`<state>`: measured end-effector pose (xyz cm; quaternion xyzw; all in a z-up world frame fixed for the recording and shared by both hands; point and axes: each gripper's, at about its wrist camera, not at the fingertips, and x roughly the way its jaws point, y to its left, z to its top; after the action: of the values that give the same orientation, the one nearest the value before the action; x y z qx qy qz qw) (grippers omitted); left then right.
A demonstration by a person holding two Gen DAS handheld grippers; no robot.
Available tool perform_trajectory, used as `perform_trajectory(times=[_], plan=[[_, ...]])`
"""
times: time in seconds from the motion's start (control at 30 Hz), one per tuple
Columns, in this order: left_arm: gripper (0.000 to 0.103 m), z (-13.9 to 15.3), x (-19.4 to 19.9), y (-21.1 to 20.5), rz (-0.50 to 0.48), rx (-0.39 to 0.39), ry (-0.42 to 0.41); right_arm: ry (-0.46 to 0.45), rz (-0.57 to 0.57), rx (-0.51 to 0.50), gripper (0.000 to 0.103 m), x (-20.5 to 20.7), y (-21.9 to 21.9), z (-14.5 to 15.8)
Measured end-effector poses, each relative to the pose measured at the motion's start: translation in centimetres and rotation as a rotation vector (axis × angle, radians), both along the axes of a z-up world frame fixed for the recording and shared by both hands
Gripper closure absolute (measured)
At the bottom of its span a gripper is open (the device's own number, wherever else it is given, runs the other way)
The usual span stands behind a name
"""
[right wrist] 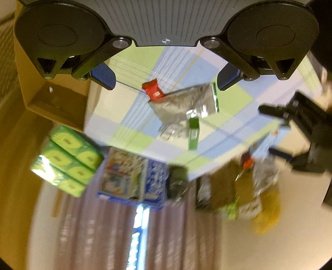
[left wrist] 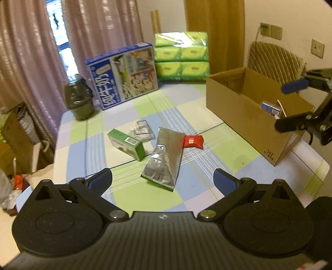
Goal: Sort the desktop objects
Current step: 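Move both tools back over the foil pouch and red packet, then grasp the silver foil pouch with the left tool while the right tool grasps the red candy packet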
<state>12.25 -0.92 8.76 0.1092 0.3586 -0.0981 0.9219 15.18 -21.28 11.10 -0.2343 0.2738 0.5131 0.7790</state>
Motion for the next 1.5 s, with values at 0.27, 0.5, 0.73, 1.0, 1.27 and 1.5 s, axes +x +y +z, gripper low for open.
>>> perform_trajectory(times=[0.27, 0.5, 0.73, 1.0, 1.27, 1.5], plan=[[0.001, -2.3, 5.6, -0.2, -0.083, 0.083, 0.054, -0.034, 0.144, -0.171, 0.002, 4.0, 5.2, -1.8], [0.001, -4.2, 8.9, -0.3, -0.129, 0.118, 0.094, -0.071, 0.229, -0.292, 0.002, 6.3, 8.5, -3.8], [0.001, -6.1, 11.1, -0.1, -0.154, 0.127, 0.145, -0.071, 0.268, -0.368, 0.002, 7.7, 10.7, -6.4], [0.001, -7.7, 13.8, 0.5, -0.154, 0.105, 0.216, -0.058, 0.323, -0.428, 0.006, 8.9, 13.1, -8.7], [0.014, -9.0, 16.2, 0.7, -0.191, 0.103, 0.267, -0.021, 0.372, -0.471, 0.019, 10.0, 15.1, -10.3], [0.022, -10.4, 18.1, -0.1, -0.248, 0.099, 0.305, 0.013, 0.412, -0.533, 0.035, 10.8, 17.1, -12.2]])
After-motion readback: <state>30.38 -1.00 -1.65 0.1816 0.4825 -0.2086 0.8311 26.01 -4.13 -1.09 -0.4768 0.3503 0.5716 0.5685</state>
